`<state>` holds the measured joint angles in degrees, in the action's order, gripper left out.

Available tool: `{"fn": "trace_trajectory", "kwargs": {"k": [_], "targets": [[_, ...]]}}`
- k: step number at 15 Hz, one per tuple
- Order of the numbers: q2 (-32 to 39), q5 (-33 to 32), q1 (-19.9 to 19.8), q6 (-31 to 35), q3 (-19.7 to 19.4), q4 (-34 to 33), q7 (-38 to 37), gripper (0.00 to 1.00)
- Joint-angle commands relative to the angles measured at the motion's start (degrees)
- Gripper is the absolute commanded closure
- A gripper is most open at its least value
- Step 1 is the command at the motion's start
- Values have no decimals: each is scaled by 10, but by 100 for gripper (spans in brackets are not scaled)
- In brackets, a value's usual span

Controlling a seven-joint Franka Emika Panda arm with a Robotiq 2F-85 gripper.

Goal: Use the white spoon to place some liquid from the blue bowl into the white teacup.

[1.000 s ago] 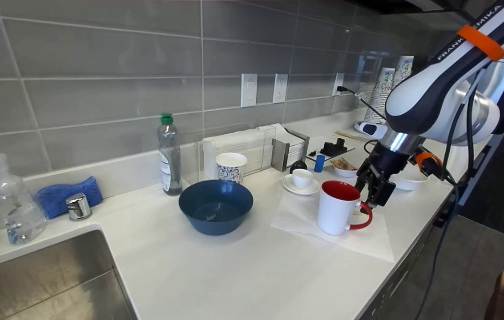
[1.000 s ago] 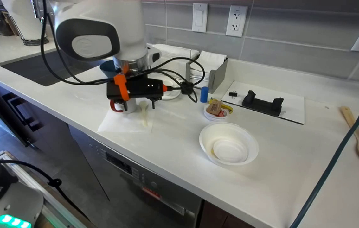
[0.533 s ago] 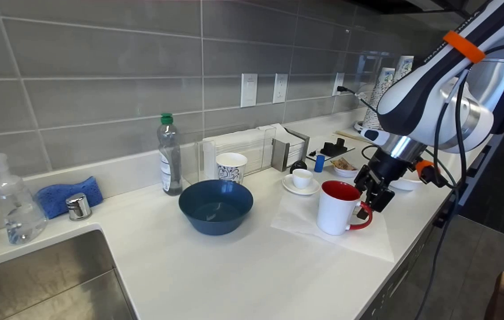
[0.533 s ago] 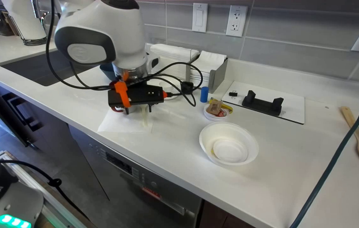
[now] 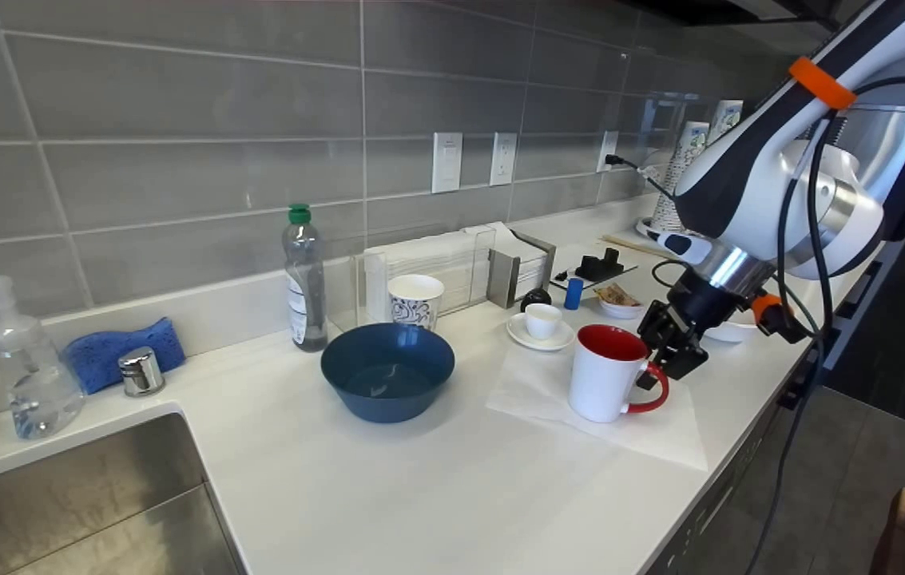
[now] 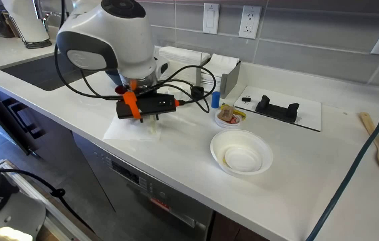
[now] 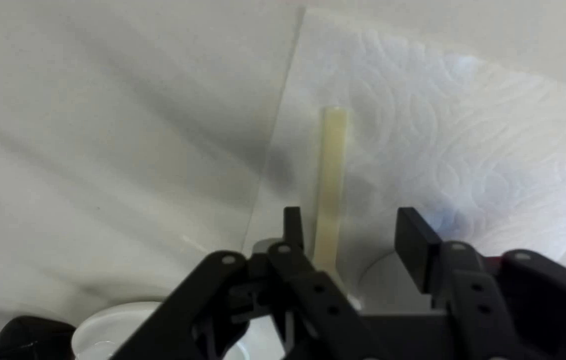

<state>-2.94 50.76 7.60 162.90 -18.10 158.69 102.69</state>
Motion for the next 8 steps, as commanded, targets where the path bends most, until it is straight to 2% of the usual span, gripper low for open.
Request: {"fn": "trace_trajectory", "kwargs": {"k": [1,8], "targets": [[1,73,8,17,-1,0,76,60],[5,197,6,12,-2,-9,198,71]]}}
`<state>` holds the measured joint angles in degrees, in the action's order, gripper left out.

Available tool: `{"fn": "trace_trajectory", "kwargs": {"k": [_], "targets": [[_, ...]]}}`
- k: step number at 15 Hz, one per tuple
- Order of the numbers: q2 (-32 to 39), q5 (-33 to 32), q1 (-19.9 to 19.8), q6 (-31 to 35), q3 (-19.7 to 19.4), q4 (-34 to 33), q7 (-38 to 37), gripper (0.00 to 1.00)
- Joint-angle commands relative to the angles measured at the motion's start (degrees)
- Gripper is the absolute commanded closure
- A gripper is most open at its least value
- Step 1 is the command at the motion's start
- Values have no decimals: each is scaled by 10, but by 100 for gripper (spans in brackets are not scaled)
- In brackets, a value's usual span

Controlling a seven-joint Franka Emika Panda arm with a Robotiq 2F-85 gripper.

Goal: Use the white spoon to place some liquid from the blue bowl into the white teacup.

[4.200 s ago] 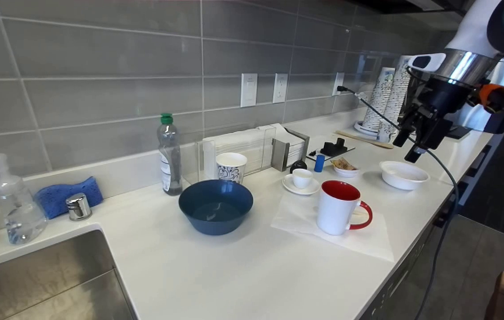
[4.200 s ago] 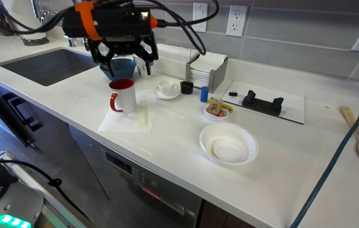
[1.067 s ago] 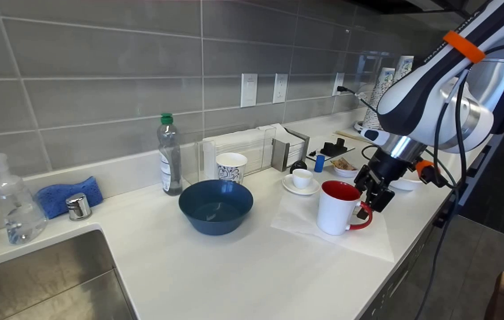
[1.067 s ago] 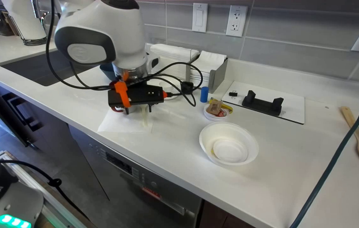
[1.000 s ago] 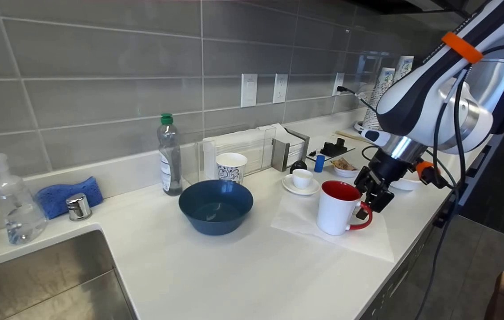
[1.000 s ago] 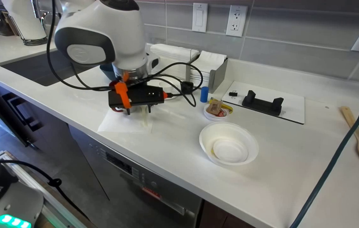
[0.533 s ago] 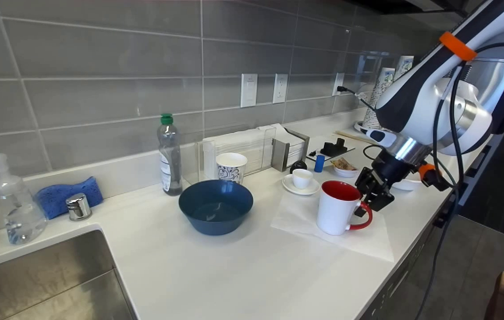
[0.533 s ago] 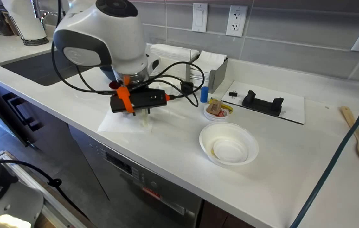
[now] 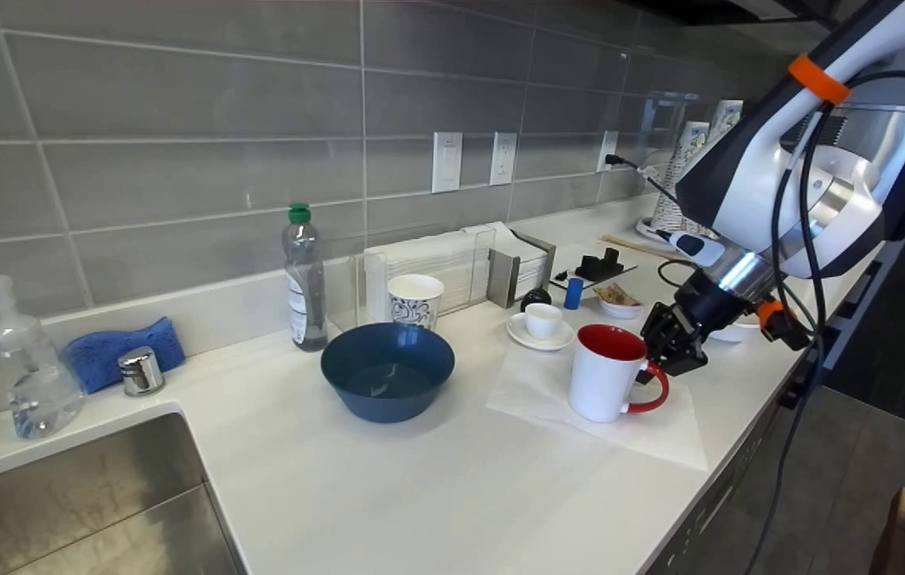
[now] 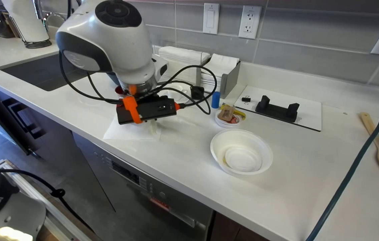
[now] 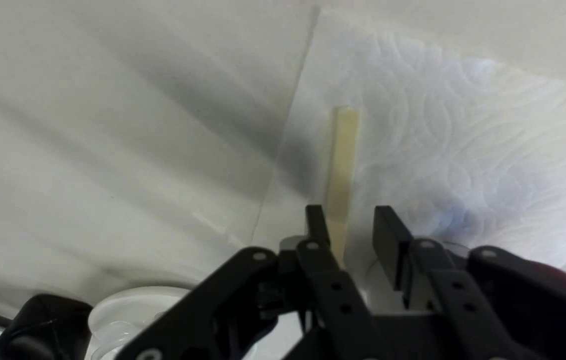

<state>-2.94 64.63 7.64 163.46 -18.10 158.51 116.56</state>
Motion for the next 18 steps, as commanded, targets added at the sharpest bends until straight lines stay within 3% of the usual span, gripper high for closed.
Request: {"fn": "trace_trajectory", "kwargs": {"k": [1,2,3,4,6,7,10,14,18], "targets": [[5,78,4,2,-3,-10,77,68],[7,96,3,-2,-4,-13,94,65],[9,114,2,-7,-4,-15,111,79],[12,130,2,-10,-5,-18,125,67],[17,157,0,-18,-5,-21,152,75],[20,169,0,-24,-5,-22,163,86],[32,200,-1,-36,-5,-28,197,88],[48,229,-3,-39,-4,-36,236,72],[57,242,-5,-42,-4,-42,259,69]]}}
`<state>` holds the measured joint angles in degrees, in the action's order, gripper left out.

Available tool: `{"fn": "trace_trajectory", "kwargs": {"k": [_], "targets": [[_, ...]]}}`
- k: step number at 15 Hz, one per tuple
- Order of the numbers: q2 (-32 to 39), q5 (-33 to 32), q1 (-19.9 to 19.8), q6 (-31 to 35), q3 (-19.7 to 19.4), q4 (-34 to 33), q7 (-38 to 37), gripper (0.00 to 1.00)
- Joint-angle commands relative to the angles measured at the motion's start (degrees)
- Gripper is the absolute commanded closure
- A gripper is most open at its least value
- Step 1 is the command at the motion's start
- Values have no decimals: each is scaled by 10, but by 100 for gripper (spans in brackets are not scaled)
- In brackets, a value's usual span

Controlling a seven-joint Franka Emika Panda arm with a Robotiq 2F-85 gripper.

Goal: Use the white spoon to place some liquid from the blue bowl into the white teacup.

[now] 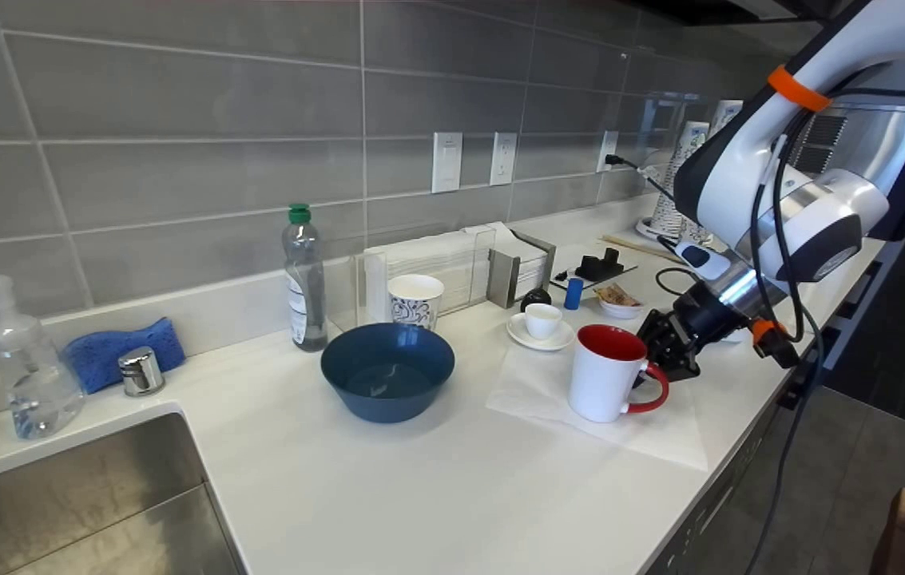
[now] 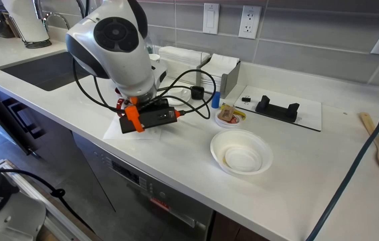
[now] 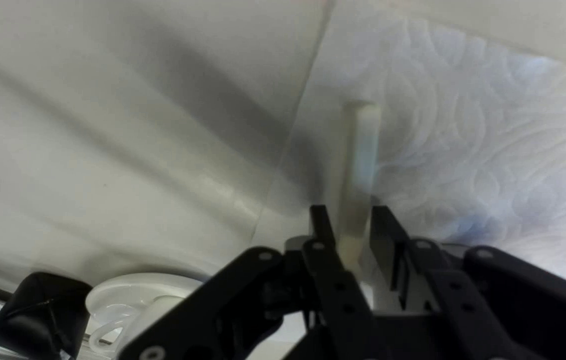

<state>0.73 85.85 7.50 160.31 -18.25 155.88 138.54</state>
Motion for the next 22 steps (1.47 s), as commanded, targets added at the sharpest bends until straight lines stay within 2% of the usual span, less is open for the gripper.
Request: {"fn": "trace_trajectory", "kwargs": {"k": [1,5,6,7,9,13,17,22], "targets": [[24,32,-3,-12,-2,-18,44,67],[35,41,-4,-18,-2,-25,55,66],[36,42,-4,-19,-2,-25,57,75],[36,43,-4,-21,-1,-26,58,91],[34,36,-3,-22,-1,-25,50,99],[20,8,-3,0,-3,-18,18,97],[-6,-56,-10,20,-14,-5,-54,97],[-37,-204,-30,-1,-45,-8,-181,97]]}}
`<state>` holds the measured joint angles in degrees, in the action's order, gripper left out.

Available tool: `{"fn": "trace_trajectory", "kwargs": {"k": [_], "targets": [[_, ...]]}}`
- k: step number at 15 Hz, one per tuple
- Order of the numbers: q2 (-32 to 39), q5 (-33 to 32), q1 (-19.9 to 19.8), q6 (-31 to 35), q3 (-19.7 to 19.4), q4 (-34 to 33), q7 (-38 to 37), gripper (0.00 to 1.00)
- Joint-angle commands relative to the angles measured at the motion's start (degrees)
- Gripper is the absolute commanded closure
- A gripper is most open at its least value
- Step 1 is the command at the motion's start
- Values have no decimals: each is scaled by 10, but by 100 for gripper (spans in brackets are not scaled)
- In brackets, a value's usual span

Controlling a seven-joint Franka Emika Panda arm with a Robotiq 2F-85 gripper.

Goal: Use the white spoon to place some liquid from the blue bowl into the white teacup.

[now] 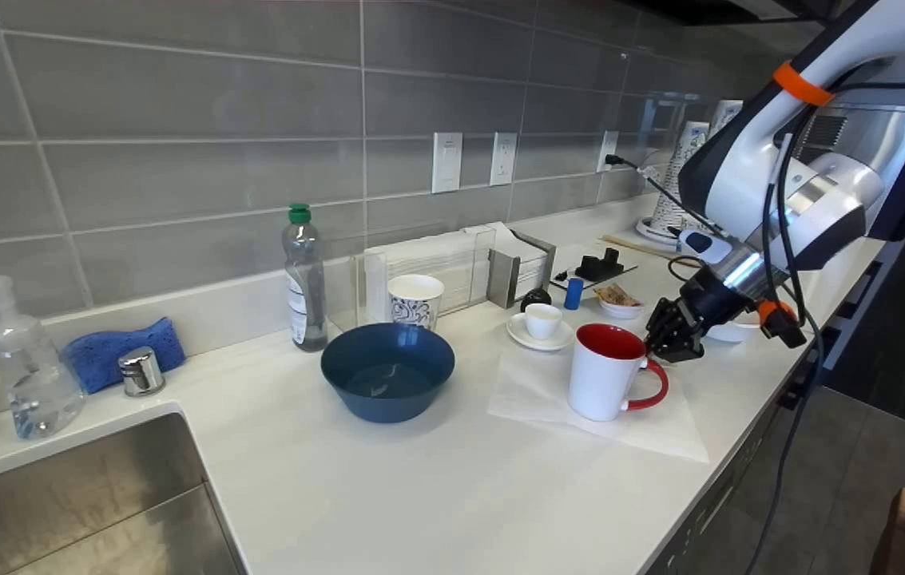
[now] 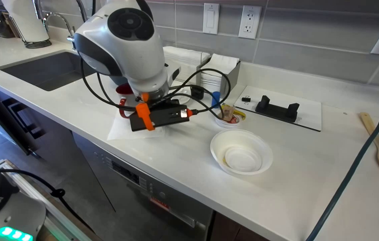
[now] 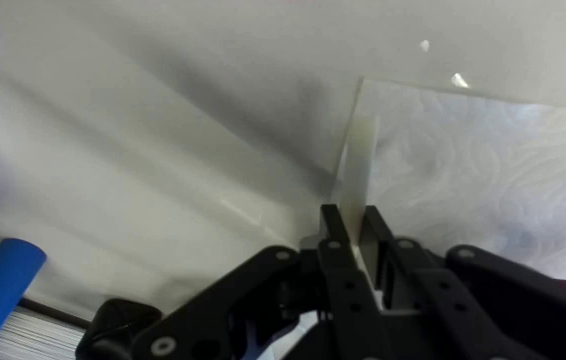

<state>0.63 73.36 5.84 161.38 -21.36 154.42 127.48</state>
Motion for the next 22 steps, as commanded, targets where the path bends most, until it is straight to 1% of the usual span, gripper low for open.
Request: {"fn": "trace_trajectory", "kwargs": {"k": [1,2,3,6,7,9,11,12,14,19,20,22], "targets": [[-42,-111,-16,-14,-18,5,-97,97],[-52,-154,-70,-16,31,3,-135,97],[-62,-196,-77,-12,37,-1,-169,97],[-100,-325,-112,-42,64,-14,-274,97],[-116,-366,-119,-56,71,-21,-310,97],[-150,-424,-121,-92,83,-38,-364,97],[-175,-449,-102,-138,88,-60,-392,97],[-186,-453,-90,-164,90,-70,-398,97],[-195,-455,-67,-194,100,-86,-407,97],[-187,-430,-3,-227,128,-96,-406,97],[-191,-436,-13,-212,119,-92,-403,87],[-189,-435,1,-217,127,-92,-407,87]]}}
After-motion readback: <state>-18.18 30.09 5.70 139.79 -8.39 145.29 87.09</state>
